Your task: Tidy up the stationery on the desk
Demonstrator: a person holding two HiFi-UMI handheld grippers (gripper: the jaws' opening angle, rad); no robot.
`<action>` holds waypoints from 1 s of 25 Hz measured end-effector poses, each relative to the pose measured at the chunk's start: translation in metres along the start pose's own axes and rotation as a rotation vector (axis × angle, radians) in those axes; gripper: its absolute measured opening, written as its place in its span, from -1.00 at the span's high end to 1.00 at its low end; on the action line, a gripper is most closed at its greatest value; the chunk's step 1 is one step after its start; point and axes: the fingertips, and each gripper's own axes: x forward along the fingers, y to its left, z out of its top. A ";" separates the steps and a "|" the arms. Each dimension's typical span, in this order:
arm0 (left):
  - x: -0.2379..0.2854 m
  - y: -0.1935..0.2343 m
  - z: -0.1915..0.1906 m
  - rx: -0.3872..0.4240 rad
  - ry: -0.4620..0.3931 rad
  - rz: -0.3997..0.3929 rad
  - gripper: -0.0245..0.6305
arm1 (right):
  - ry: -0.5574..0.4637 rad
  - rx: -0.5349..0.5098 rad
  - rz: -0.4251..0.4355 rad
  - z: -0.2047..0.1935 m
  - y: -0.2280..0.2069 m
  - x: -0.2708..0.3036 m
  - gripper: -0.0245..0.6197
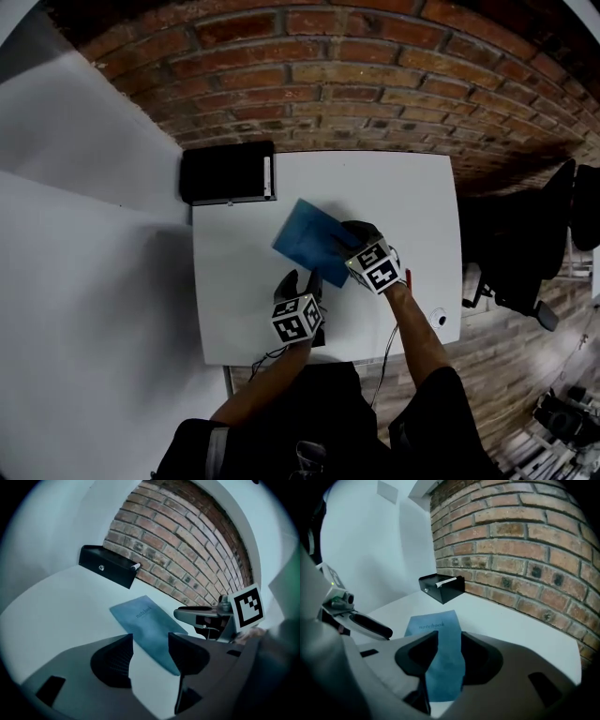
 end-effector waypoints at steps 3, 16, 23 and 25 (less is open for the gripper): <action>0.010 -0.003 -0.006 -0.026 0.029 0.008 0.23 | 0.055 -0.004 0.037 -0.010 -0.002 0.013 0.45; 0.031 -0.005 -0.015 -0.116 0.078 0.043 0.23 | 0.105 0.029 0.100 -0.019 -0.019 0.034 0.42; 0.033 -0.001 -0.015 -0.144 0.071 0.070 0.28 | 0.127 0.029 0.130 -0.023 -0.017 0.039 0.42; 0.033 0.000 -0.015 -0.138 0.070 0.075 0.31 | 0.127 0.037 0.131 -0.023 -0.016 0.039 0.42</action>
